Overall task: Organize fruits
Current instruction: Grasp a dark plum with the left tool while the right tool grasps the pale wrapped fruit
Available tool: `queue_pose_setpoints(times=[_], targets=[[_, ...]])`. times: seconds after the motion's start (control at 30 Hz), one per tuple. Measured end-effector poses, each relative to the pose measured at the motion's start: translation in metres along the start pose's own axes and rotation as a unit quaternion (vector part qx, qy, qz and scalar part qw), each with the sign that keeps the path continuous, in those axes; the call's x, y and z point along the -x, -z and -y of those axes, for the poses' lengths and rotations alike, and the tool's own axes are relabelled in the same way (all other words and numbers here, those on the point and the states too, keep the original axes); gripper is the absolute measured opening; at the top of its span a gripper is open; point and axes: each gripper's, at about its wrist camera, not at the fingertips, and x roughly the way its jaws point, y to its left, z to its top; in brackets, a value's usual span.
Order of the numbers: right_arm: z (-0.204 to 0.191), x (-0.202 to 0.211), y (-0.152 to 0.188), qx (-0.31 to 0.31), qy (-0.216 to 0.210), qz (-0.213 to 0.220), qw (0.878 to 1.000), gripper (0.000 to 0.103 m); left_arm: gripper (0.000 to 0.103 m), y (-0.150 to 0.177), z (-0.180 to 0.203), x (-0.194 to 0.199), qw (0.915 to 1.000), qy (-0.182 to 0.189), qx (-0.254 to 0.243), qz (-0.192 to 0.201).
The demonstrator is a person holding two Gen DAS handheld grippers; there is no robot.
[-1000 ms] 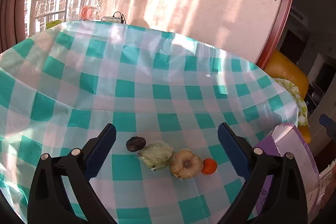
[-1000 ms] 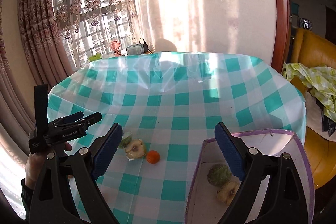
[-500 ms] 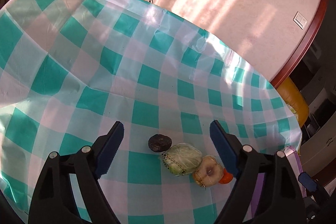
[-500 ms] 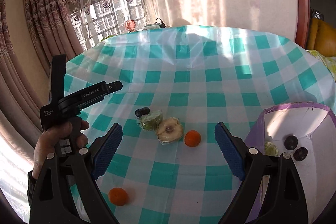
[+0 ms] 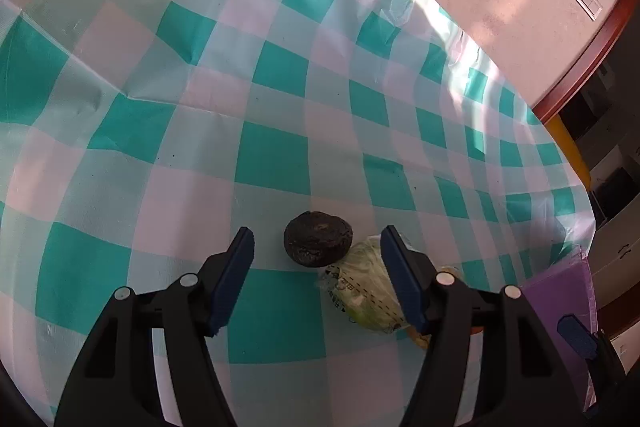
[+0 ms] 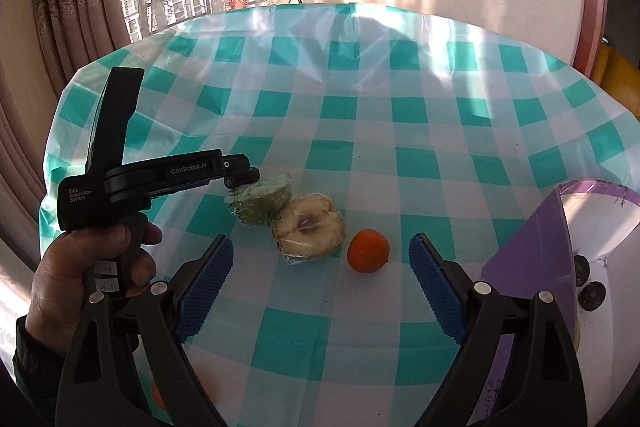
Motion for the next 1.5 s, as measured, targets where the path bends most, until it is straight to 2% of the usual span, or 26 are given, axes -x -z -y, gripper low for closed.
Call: queue_pose_setpoints(times=[0.1,0.17,0.27,0.5,0.63,0.87,1.1,1.2,1.27,1.5], targets=[[-0.004,-0.01,0.001,0.013,0.005,-0.008,1.0,0.087,0.065,0.001,0.001,-0.005,1.0,0.001,-0.007,-0.006],[-0.008,-0.018,0.001,0.027,0.011,-0.014,0.999,0.087,0.055,0.001,0.003,-0.009,0.9999,0.004,-0.011,-0.012],[-0.01,-0.028,-0.001,0.042,0.026,-0.017,0.999,0.087,0.054,0.002,0.003,-0.013,0.9998,0.005,-0.012,-0.017],[-0.011,-0.045,-0.006,0.056,0.023,-0.028,0.998,0.087,0.052,0.002,0.002,-0.018,0.9997,0.013,-0.012,-0.017],[-0.011,-0.054,-0.009,0.056,-0.001,-0.042,0.998,0.087,0.038,0.001,0.002,-0.018,0.9996,0.018,-0.012,-0.015],[-0.018,-0.068,-0.01,0.078,-0.016,-0.053,0.995,0.087,0.038,0.002,-0.002,-0.014,0.9999,0.006,-0.005,-0.008],[-0.023,-0.08,-0.011,0.109,-0.003,-0.059,0.992,0.086,0.038,0.002,-0.008,-0.005,1.0,-0.002,0.0,0.004],[-0.022,-0.088,-0.01,0.111,0.002,-0.072,0.991,0.079,0.038,0.002,-0.007,-0.003,1.0,-0.003,-0.002,0.007],[-0.022,-0.093,-0.01,0.111,0.0,-0.082,0.99,0.067,0.038,0.002,-0.007,0.0,0.9999,-0.005,-0.004,0.01],[-0.022,-0.095,-0.008,0.119,0.006,-0.082,0.989,0.062,0.038,0.002,-0.007,0.007,0.9997,-0.013,-0.01,0.017]])
